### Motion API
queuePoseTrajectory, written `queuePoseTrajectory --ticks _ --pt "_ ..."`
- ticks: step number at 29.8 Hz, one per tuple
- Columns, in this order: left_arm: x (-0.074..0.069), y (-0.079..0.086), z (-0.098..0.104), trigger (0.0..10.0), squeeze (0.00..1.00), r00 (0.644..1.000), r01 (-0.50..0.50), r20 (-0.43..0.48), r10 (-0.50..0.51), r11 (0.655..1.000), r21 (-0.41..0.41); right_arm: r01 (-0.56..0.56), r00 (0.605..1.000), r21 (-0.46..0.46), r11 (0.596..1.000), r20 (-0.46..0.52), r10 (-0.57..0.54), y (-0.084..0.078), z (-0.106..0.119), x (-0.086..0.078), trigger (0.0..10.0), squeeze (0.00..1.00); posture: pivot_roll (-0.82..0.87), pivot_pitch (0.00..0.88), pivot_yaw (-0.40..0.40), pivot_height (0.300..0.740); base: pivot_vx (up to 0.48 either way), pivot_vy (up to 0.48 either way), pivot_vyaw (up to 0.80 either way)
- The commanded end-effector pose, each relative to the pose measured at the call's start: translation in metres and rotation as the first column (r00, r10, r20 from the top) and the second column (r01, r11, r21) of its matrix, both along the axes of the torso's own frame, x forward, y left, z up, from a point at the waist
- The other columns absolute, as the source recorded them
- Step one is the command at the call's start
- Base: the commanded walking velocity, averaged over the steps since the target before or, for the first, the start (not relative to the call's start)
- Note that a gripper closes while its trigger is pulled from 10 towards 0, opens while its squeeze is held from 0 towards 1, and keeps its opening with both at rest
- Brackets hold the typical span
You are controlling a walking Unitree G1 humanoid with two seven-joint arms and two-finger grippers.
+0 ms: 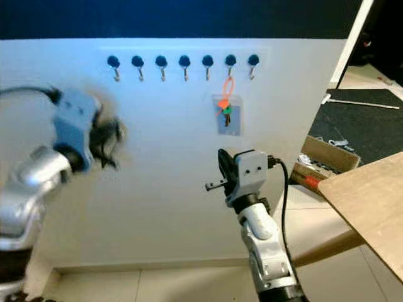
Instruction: Hang keys on a hook
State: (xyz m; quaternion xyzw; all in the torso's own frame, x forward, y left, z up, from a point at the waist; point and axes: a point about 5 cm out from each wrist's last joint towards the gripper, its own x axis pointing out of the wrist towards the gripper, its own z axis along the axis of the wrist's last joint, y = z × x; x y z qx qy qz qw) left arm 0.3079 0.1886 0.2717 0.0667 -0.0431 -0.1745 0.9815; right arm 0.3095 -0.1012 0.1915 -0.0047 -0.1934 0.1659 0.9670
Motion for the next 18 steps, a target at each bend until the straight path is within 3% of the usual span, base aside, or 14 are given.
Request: queuePoseTrajectory --ticks 1,4,5,6,7,10,11,12,13,14,15,16,17,18 --pt "-0.006 0.007 0.016 10.0 0.0 0.999 -0.022 0.037 0.022 1.0 0.008 0.002 1.0 -0.001 1.0 -0.005 -0.002 0.0 -0.003 -0.001 10.0 0.0 0.16 0.139 0.031 0.74 0.0 0.0 0.0" --pt "-0.002 0.012 0.018 10.0 0.0 0.997 -0.077 0.018 0.077 0.997 0.029 0.002 1.0 -0.004 1.0 -0.006 -0.002 -0.001 -0.003 -0.001 10.0 0.0 0.17 0.14 0.028 0.74 0.0 0.0 0.0" --pt "-0.002 0.016 0.015 10.0 0.0 0.995 -0.103 0.032 0.099 0.984 0.147 0.0 1.0 -0.002 1.0 -0.007 0.0 -0.001 -0.003 -0.001 10.0 0.0 0.18 0.138 0.026 0.74 0.0 0.0 0.0" --pt "-0.002 0.016 0.015 10.0 0.0 0.995 -0.103 0.032 0.099 0.984 0.147 0.0 1.0 -0.002 1.0 -0.007 0.0 -0.001 -0.003 -0.001 10.0 0.0 0.18 0.138 0.026 0.74 0.0 0.0 0.0" --pt "-0.001 0.018 0.013 10.0 0.0 0.986 -0.16 0.087 0.139 0.932 0.325 -0.005 1.0 -0.001 1.0 -0.008 0.004 0.001 -0.003 -0.001 10.0 0.0 0.17 0.142 0.025 0.74 0.0 0.0 0.0" --pt "-0.001 0.017 0.014 10.0 0.0 0.975 -0.214 0.141 0.171 0.893 0.397 -0.008 1.0 -0.002 1.0 -0.008 0.008 0.001 -0.004 0.0 10.0 0.0 0.17 0.142 0.025 0.74 0.0 0.0 0.0" --pt "0.0 0.015 0.028 10.0 0.0 0.984 -0.153 0.105 0.146 0.987 0.054 -0.01 1.0 0.0 1.0 -0.008 0.01 0.003 -0.003 0.0 10.0 0.0 0.17 0.143 0.024 0.74 0.0 0.0 0.0" --pt "-0.003 0.012 0.036 10.0 0.0 0.994 -0.06 0.078 0.08 0.971 -0.23 -0.011 1.0 0.001 1.0 -0.007 0.011 0.003 -0.003 0.001 10.0 0.0 0.17 0.145 0.022 0.74 0.0 0.0 0.0" --pt "-0.001 0.013 0.034 10.0 0.0 0.978 -0.171 0.13 0.166 0.985 0.033 -0.01 1.0 0.001 1.0 -0.007 0.01 0.003 -0.003 0.001 10.0 0.0 0.18 0.14 0.02 0.74 0.0 0.0 0.0" --pt "-0.001 0.013 0.034 10.0 0.0 0.978 -0.171 0.13 0.166 0.985 0.033 -0.01 1.0 0.001 1.0 -0.007 0.01 0.003 -0.003 0.001 10.0 0.0 0.18 0.14 0.02 0.74 0.0 0.0 0.0" --pt "0.0 0.013 0.03 10.0 0.0 0.96 -0.252 0.197 0.2 0.923 0.29 -0.01 1.0 0.001 1.0 -0.007 0.01 0.002 -0.003 0.001 10.0 0.0 0.18 0.14 0.02 0.74 0.0 0.0 0.0" --pt "0.001 0.013 0.041 10.0 0.0 0.966 -0.21 0.155 0.206 0.978 0.008 -0.01 1.0 0.001 1.0 -0.008 0.01 0.003 -0.003 0.001 10.0 0.0 0.18 0.145 0.022 0.74 0.0 0.0 0.0" --pt "0.009 0.017 0.042 10.0 0.0 0.943 -0.297 0.182 0.278 0.951 0.086 -0.012 1.0 0.001 1.0 -0.009 0.012 0.003 -0.003 0.001 10.0 0.0 0.19 0.139 0.017 0.74 0.0 0.0 0.0" --pt "0.012 0.018 0.048 10.0 0.0 0.957 -0.246 0.115 0.266 0.956 -0.162 -0.013 1.0 0.001 1.0 -0.009 0.013 0.004 -0.003 0.001 10.0 0.0 0.19 0.141 0.017 0.74 0.0 0.0 0.0"
